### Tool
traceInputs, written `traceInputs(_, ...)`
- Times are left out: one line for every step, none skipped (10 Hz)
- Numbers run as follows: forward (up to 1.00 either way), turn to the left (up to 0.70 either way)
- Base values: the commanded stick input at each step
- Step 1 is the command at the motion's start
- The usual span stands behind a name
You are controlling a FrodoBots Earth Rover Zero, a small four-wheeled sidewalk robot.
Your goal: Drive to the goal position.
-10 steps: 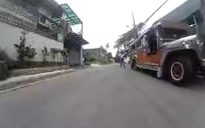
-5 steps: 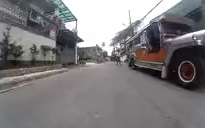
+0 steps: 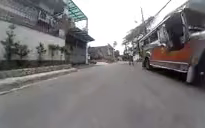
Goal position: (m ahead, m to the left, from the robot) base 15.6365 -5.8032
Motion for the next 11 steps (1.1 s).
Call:
traceInputs(1.00, -0.17)
traceInputs(1.00, -0.17)
traceInputs(1.00, -0.17)
traceInputs(1.00, -0.17)
traceInputs(1.00, -0.17)
traceInputs(1.00, -0.17)
traceInputs(1.00, -0.17)
traceInputs(1.00, -0.17)
traceInputs(1.00, -0.16)
traceInputs(1.00, -0.16)
traceInputs(1.00, -0.16)
